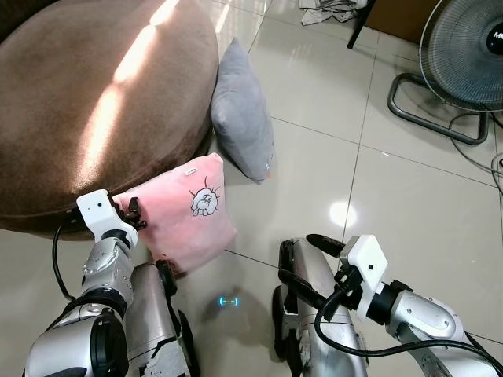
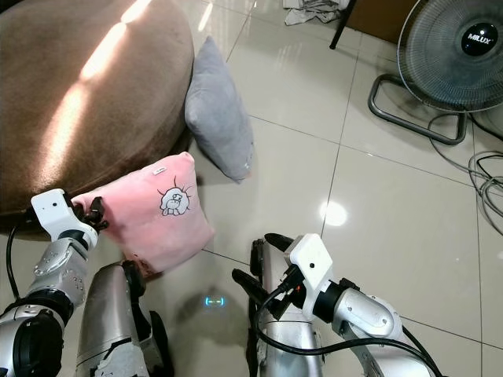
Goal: Move the pillow to the sofa from floor
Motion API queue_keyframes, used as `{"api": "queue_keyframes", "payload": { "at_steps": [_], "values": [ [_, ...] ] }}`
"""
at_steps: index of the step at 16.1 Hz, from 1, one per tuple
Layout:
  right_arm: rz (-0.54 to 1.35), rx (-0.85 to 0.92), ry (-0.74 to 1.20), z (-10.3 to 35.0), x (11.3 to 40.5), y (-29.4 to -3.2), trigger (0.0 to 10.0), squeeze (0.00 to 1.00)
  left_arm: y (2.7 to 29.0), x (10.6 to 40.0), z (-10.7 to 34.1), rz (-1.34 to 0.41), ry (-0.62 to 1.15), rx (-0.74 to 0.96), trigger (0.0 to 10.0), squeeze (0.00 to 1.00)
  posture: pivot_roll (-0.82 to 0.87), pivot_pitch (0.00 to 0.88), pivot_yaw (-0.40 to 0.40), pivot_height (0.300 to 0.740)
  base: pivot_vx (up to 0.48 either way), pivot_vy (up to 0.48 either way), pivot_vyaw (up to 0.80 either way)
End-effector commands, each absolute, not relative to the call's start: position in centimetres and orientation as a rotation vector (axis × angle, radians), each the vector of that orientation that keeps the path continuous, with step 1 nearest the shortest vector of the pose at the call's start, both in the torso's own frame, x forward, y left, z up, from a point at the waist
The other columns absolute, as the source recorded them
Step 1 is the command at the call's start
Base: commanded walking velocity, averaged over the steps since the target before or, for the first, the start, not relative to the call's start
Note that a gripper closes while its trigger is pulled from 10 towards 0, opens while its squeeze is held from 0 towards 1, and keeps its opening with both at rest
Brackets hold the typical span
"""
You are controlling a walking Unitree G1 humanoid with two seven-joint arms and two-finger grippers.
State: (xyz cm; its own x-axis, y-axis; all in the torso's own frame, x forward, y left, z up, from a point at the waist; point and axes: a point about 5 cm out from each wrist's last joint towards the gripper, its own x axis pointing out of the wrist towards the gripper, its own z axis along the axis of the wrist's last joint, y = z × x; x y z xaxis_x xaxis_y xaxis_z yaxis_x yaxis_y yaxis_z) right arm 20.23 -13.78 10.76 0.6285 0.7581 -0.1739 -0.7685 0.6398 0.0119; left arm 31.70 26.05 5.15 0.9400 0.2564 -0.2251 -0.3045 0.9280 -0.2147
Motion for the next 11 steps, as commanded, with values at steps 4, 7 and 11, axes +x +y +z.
{"api": "queue_keyframes", "payload": {
  "at_steps": [4, 7, 11],
  "values": [
    [0.873, -0.061, 0.205, 10.4, 19.5, -13.9, 10.0, 0.0, 26.1, 30.5, 3.5, 0.318, 0.258, -0.282, 0.0, 0.0, -0.27, 0.379, -0.089, 0.541, 0.0, 0.0, 0.0],
    [0.872, -0.061, 0.209, 10.3, 19.4, -13.9, 10.0, 0.0, 26.2, 30.4, 3.5, 0.316, 0.252, -0.3, 0.0, 0.0, -0.26, 0.378, -0.089, 0.541, 0.0, 0.0, 0.0],
    [0.86, -0.058, 0.204, 10.3, 19.4, -14.0, 10.0, 0.0, 26.3, 31.3, 5.0, 0.248, 0.116, -0.471, 0.0, 0.0, -0.27, 0.379, -0.086, 0.541, 0.0, 0.0, 0.0]
  ]
}}
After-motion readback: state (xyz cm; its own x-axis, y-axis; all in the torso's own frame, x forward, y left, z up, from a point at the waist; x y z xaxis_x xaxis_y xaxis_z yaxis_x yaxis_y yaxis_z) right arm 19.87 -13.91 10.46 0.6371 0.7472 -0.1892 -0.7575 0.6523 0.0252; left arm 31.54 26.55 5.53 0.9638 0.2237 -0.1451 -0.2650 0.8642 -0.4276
